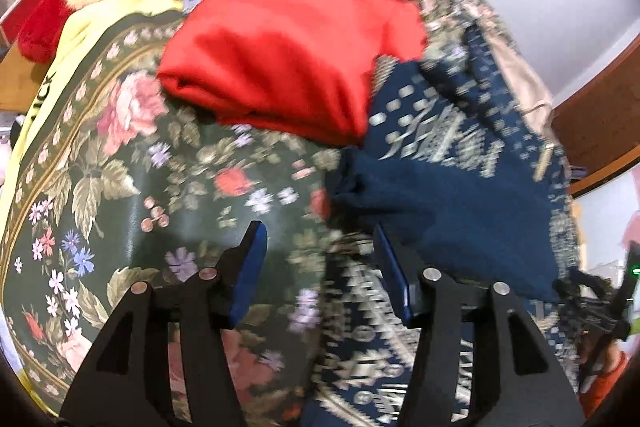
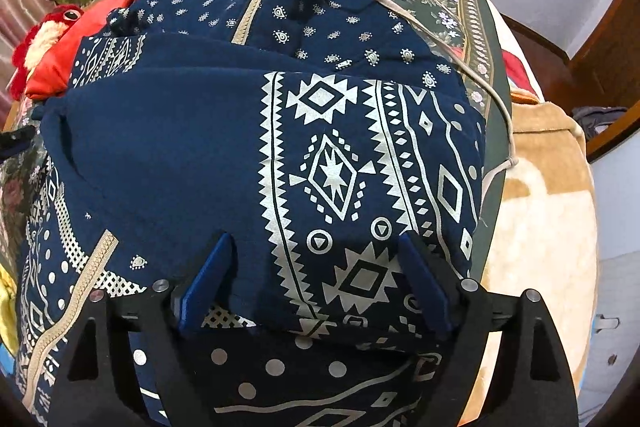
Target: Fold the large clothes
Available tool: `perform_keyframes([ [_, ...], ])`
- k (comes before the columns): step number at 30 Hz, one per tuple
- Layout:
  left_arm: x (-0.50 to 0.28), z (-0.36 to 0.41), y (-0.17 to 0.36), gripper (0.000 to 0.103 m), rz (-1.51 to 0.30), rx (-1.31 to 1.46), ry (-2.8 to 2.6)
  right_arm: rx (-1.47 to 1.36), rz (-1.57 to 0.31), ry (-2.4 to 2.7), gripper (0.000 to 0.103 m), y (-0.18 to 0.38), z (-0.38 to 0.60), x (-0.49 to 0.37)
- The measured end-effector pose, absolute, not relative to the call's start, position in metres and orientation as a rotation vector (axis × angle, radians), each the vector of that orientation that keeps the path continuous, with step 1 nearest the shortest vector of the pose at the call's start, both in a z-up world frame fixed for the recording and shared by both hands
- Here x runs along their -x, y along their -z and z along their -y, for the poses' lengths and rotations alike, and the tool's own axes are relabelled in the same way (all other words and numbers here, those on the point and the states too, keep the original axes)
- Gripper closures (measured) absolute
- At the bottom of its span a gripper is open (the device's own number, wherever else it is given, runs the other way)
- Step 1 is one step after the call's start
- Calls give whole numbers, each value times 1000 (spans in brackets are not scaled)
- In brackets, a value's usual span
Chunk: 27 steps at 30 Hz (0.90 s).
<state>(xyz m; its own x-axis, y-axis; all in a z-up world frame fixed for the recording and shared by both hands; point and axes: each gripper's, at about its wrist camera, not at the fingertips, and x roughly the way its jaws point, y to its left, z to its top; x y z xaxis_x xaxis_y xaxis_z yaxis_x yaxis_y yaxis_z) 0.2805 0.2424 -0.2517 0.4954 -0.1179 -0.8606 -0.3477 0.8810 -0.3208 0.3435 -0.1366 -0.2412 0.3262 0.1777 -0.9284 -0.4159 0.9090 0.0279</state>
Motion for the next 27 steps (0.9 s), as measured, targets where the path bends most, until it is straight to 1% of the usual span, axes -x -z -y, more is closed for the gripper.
perform_keyframes([
  [2,-283,-235,239,37,-1021,487,-136,233,-1178,-394,18,241,136,-344],
  [4,-291,-225,231,20,-998,467,-144,235,-1176,-393,17,242,136,-343],
  [6,-303,-215,229,10,-997,438,-165,234,-1175,-394,17,242,137,-343],
  [11,-324,-200,257,9,-1106,418,-191,223,-1175,-396,16,243,139,-342],
  [18,-292,-191,285,9,-1167,273,-193,212,-1177,-403,13,245,141,-341],
  [22,-276,-184,280,9,-1171,147,-194,220,-1177,-403,12,244,140,-341],
  [24,-273,-183,273,9,-1174,120,-196,221,-1179,-403,12,243,140,-341],
  [27,-273,-183,253,9,-1131,118,-188,219,-1191,-402,12,240,140,-342],
])
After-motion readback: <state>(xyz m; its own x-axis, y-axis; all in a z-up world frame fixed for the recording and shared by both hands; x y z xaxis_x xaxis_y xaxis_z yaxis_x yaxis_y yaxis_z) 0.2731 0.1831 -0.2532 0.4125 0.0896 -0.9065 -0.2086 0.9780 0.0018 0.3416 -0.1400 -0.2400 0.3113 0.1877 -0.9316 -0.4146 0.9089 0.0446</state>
